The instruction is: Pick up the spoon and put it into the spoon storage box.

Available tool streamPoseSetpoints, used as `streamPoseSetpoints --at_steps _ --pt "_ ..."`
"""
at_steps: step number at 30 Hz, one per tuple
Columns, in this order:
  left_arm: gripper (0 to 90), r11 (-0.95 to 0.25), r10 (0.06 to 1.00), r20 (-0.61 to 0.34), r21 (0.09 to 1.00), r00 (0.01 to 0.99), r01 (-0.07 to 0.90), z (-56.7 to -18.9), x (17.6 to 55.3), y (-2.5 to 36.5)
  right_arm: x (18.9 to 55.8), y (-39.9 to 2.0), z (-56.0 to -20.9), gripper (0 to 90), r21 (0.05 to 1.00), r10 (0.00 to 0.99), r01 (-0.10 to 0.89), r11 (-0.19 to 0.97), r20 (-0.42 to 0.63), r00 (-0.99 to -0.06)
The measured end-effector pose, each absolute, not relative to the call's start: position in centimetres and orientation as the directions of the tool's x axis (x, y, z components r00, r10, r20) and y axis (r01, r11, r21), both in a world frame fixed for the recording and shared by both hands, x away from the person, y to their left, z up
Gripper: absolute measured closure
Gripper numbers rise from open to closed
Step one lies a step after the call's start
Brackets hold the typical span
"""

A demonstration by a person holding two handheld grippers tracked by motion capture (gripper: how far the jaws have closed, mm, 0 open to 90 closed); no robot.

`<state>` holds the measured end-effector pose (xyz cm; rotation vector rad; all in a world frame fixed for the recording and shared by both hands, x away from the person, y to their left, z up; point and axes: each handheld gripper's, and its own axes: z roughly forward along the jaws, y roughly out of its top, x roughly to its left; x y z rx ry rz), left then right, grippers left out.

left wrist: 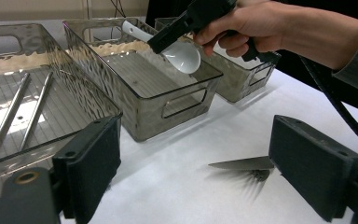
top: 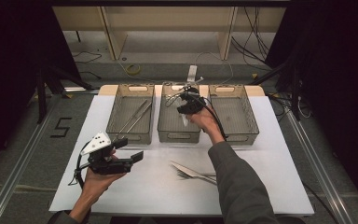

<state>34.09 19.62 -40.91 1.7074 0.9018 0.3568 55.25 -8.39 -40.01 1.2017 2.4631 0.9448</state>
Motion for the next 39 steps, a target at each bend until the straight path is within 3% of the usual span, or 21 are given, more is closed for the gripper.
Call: streamPoseSetpoints --at_steps 10,13,28,32,39 --pt "15.8 -0.091 0.724 -0.205 0.918 0.659 0.386 -40.9 34.1 19.7 55.4 -7.9 -40.7 83.0 0.633 0.773 0.63 0.451 0.076 -0.63" --pt "15.7 -0.092 0.723 -0.204 0.918 0.66 0.385 -40.9 34.1 19.6 55.4 -7.6 -40.3 72.8 0.651 0.772 0.617 0.442 0.075 -0.632" --pt "15.6 -0.088 0.724 -0.207 0.919 0.658 0.385 -40.9 34.1 19.7 54.6 -8.9 -38.5 54.3 0.676 0.743 0.613 0.409 0.144 -0.654" --pt "15.5 -0.088 0.724 -0.207 0.918 0.658 0.387 -40.9 34.1 19.7 53.2 -9.4 -37.7 44.3 0.671 0.711 0.597 0.44 0.145 -0.688" --pt "15.5 -0.087 0.723 -0.207 0.919 0.659 0.384 -40.9 34.1 19.8 50.4 -9.9 -36.7 37.7 0.686 0.652 0.541 0.487 0.127 -0.748"
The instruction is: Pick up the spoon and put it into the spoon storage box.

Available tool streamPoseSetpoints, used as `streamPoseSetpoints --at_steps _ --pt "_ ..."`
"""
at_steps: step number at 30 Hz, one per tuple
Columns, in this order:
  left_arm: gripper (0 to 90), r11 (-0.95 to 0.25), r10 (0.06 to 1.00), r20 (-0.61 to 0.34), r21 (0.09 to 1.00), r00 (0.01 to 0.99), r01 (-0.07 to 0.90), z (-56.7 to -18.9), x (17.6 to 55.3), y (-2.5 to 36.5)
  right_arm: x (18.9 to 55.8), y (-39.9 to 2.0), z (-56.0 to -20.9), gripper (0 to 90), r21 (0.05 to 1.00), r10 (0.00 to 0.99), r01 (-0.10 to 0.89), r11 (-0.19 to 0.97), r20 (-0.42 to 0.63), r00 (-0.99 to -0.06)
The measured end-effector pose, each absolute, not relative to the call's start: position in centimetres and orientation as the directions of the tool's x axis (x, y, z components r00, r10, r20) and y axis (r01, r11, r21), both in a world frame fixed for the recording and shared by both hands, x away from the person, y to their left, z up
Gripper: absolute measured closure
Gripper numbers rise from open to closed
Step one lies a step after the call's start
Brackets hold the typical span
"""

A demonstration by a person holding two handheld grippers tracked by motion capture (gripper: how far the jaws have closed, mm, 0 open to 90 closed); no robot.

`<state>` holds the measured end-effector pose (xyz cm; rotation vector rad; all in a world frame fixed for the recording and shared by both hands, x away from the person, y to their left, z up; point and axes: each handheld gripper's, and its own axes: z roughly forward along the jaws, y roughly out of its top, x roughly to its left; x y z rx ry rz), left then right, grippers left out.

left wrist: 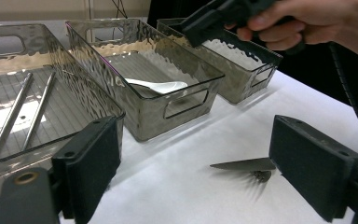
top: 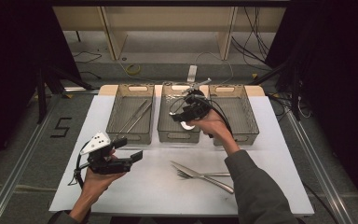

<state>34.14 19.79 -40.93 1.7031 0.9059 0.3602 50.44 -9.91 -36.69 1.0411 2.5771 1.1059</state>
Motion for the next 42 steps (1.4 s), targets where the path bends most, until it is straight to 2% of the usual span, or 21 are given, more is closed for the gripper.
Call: streamPoseSetpoints --at_steps 13,19,24,29,42 --pt "15.5 -0.09 0.725 -0.206 0.918 0.657 0.387 -41.0 34.2 19.7 44.7 -12.6 -37.3 36.2 0.661 0.562 0.463 0.591 0.075 -0.824" --pt "15.5 -0.09 0.725 -0.206 0.918 0.657 0.386 -41.0 34.2 19.7 42.8 -13.6 -38.2 34.4 0.658 0.547 0.466 0.592 0.098 -0.832" --pt "15.5 -0.09 0.725 -0.206 0.918 0.657 0.387 -41.0 34.2 19.7 41.9 -14.1 -38.4 32.1 0.66 0.544 0.475 0.582 0.118 -0.831" --pt "15.5 -0.092 0.725 -0.203 0.918 0.658 0.385 -40.9 34.1 19.7 40.6 -14.5 -38.9 30.7 0.653 0.543 0.464 0.599 0.095 -0.835" --pt "15.5 -0.103 0.724 -0.192 0.92 0.662 0.379 -40.9 34.0 19.6 39.7 -15.1 -40.4 29.7 0.61 0.54 0.479 0.631 0.098 -0.836"
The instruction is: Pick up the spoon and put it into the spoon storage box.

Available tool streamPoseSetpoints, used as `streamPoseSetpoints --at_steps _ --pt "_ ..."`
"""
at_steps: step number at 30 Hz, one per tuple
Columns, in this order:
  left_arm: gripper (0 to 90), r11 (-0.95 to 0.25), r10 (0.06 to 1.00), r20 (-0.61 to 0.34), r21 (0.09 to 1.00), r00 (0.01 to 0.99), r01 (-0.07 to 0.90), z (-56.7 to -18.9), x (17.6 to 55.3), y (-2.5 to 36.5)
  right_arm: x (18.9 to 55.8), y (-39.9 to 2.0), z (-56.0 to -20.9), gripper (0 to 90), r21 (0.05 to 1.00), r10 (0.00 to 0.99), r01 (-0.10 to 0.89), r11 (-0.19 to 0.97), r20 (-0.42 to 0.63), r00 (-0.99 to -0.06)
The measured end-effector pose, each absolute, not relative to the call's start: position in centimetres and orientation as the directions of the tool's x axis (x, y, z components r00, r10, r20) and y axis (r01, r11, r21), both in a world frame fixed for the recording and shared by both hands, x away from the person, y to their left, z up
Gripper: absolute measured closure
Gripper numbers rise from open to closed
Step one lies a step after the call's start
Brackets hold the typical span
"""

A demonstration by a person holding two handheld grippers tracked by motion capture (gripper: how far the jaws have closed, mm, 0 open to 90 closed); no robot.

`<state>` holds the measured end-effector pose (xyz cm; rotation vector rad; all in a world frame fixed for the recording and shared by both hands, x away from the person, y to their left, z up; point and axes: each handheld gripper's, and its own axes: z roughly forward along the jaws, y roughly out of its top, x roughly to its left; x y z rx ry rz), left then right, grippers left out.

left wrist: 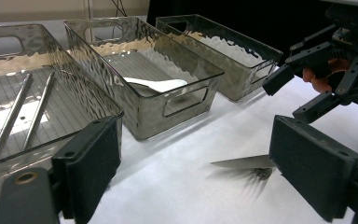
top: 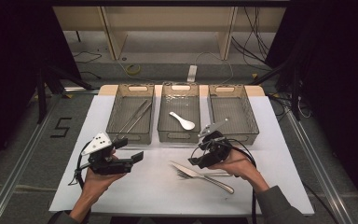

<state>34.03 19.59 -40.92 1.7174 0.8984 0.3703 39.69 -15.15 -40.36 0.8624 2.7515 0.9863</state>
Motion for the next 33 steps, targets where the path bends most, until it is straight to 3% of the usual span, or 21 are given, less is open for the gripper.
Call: streamPoseSetpoints --at_steps 33 --pt "15.5 -0.109 0.719 -0.19 0.919 0.669 0.378 -40.9 34.0 19.5 37.5 -17.0 -42.8 35.9 0.524 0.556 0.519 0.675 0.1 -0.825"
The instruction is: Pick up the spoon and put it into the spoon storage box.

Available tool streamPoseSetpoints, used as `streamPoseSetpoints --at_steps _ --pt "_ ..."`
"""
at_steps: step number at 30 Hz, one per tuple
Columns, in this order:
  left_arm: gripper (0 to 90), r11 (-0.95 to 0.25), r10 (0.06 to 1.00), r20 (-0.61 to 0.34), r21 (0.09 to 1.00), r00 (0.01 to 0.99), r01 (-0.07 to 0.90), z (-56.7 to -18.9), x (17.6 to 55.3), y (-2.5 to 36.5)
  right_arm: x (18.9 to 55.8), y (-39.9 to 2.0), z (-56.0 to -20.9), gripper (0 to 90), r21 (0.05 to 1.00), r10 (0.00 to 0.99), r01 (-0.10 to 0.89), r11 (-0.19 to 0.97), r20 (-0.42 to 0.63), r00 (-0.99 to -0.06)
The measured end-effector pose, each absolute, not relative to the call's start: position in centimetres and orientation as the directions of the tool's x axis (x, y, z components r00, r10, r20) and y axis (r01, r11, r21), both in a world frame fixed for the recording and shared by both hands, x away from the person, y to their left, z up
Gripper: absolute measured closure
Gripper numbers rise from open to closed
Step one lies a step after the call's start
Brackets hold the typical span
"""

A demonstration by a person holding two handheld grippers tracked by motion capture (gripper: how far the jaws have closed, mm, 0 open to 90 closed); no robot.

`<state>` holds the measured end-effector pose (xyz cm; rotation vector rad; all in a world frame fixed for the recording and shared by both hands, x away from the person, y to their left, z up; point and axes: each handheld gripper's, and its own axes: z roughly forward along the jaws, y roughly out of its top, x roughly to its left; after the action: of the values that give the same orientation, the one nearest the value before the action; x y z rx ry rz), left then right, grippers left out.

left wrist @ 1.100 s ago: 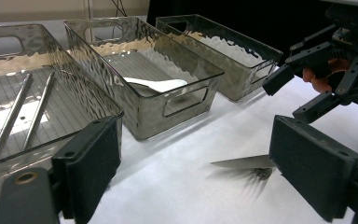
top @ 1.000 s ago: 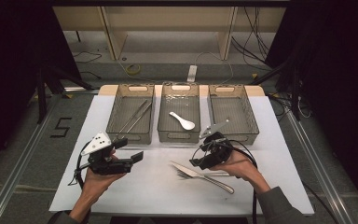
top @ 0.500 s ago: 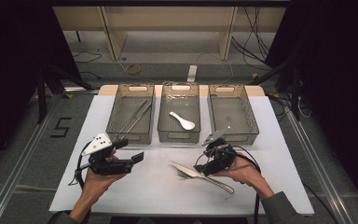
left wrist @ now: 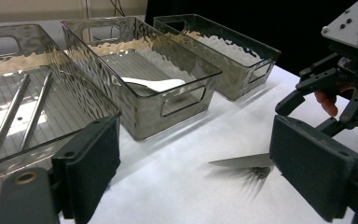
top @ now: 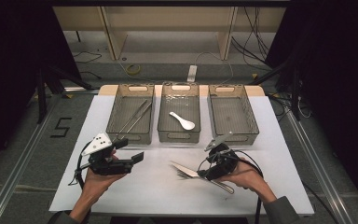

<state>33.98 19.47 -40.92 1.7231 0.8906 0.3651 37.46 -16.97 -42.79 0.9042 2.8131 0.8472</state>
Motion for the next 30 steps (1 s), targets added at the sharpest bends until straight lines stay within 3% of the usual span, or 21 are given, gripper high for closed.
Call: streamPoseSetpoints --at_steps 10,20,30 --pt "15.5 -0.115 0.716 -0.185 0.919 0.673 0.376 -40.9 34.0 19.5 36.9 -17.0 -43.4 42.2 0.484 0.548 0.515 0.708 0.084 -0.832" --pt "15.5 -0.114 0.717 -0.186 0.919 0.672 0.377 -40.9 34.0 19.5 36.5 -17.2 -44.4 55.1 0.441 0.545 0.518 0.733 0.075 -0.835" --pt "15.5 -0.115 0.717 -0.186 0.919 0.671 0.377 -41.0 33.9 19.5 36.3 -17.3 -45.1 60.2 0.402 0.534 0.512 0.759 0.065 -0.843"
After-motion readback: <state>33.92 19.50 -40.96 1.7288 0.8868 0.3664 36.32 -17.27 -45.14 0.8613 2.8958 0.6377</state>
